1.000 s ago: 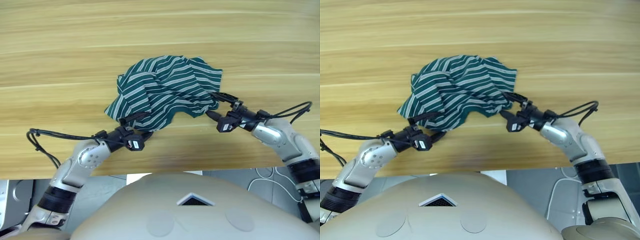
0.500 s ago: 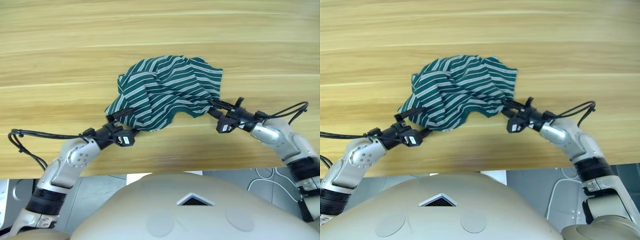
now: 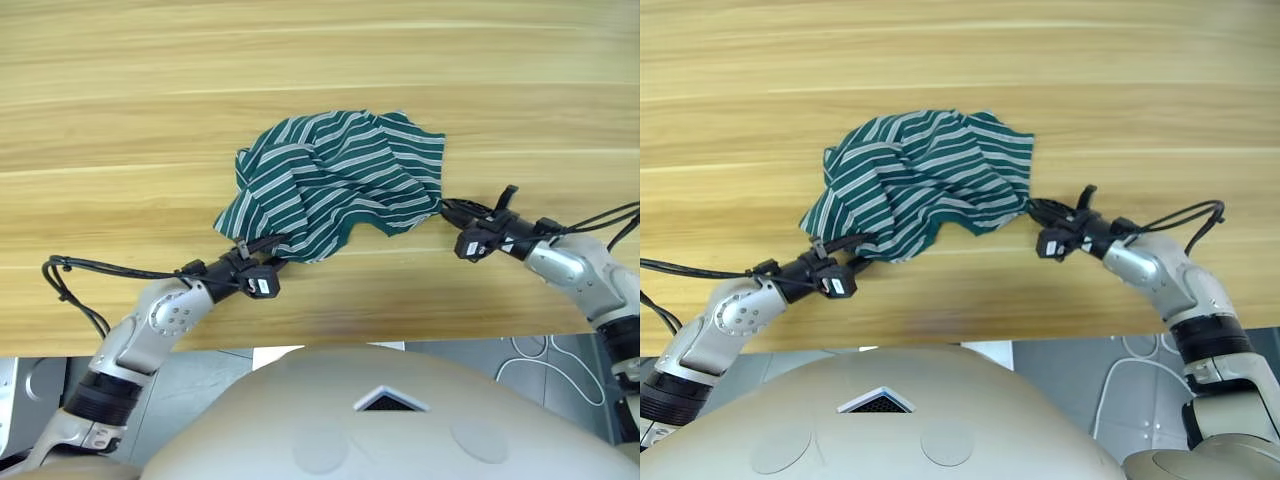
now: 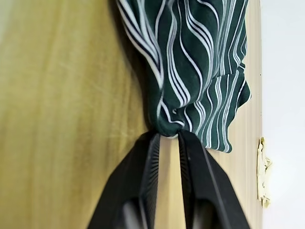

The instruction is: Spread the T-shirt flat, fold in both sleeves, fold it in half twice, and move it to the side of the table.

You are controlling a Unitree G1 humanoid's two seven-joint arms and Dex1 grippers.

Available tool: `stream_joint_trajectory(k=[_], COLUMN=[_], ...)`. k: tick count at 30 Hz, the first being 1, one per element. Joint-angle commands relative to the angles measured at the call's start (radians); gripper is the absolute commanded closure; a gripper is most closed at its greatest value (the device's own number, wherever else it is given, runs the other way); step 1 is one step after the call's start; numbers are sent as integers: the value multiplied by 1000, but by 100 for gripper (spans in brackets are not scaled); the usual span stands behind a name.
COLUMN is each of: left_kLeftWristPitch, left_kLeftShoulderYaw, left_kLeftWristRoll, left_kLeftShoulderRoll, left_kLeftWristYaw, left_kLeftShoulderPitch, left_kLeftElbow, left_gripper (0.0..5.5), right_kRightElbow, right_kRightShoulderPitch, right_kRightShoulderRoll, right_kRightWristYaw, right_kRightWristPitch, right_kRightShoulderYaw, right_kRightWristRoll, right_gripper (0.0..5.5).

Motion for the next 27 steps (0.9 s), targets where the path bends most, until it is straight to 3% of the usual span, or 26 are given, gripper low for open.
stream_joint_trajectory(k=[1, 4, 8, 16, 21, 27], left_kLeftWristPitch=[22, 21, 21, 13, -176, -410], left_kLeftShoulderYaw=[-34, -34, -29, 25, 147, 180], left_kLeftWristRoll=[49, 47, 46, 16, -285, -665], left_kLeftShoulderRoll=[13, 15, 12, 10, 4, 48], left_kLeftWristYaw=[-25, -25, -17, 38, 61, -57], left_kLeftShoulderPitch=[23, 25, 25, 24, 61, 99], left_kLeftElbow=[54, 53, 55, 64, -44, -68], left_gripper=[456, 500, 547, 549, 549, 549], right_kRightElbow=[48, 53, 59, 61, -119, -331], right_kRightShoulderPitch=[1, -2, -5, -9, 101, 232], right_kRightShoulderRoll=[28, 29, 33, 36, 7, -30], right_kRightWristYaw=[37, 37, 38, 5, 83, 241], right_kRightWristPitch=[11, 3, -6, -17, -129, -223], right_kRightShoulderYaw=[64, 72, 78, 40, -71, -176], right_kRightWristRoll=[-63, -59, -57, -22, 440, 992], right_gripper=[498, 550, 550, 550, 550, 550])
